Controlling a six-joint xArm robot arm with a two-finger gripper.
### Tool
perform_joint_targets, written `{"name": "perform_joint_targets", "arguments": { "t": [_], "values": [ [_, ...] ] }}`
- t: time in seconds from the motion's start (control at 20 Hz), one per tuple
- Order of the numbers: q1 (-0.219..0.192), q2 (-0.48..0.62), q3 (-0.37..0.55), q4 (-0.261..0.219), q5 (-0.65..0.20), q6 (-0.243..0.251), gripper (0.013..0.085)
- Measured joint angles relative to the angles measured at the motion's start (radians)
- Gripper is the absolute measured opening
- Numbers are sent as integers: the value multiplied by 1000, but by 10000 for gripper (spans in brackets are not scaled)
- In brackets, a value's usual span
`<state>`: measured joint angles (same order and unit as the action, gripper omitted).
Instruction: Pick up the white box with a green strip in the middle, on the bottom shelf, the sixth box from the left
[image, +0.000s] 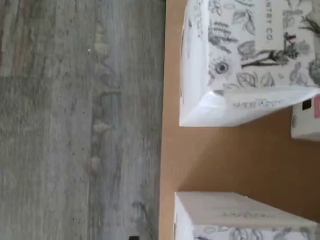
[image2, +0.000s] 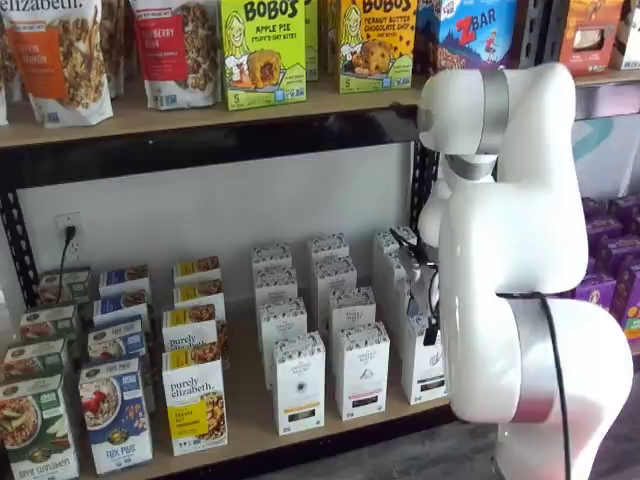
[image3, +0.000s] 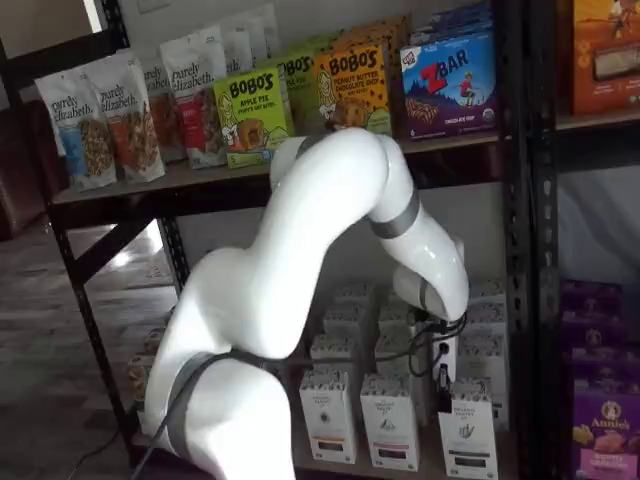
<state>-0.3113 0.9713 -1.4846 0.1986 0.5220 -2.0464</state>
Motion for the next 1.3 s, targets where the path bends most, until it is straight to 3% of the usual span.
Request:
{"name": "perform_joint_targets", "arguments": {
  "t": [0.4, 0.6, 0.85, 1.1, 1.3],
  "values": [
    [6, 72, -93, -111, 26, 103, 850],
    [7, 100, -134, -189, 58, 171, 850],
    [11, 124, -165, -230, 71, 210, 850],
    [18, 148, -186, -316, 66, 290, 850],
    [20, 160, -199, -311, 70, 288, 850]
  ]
}}
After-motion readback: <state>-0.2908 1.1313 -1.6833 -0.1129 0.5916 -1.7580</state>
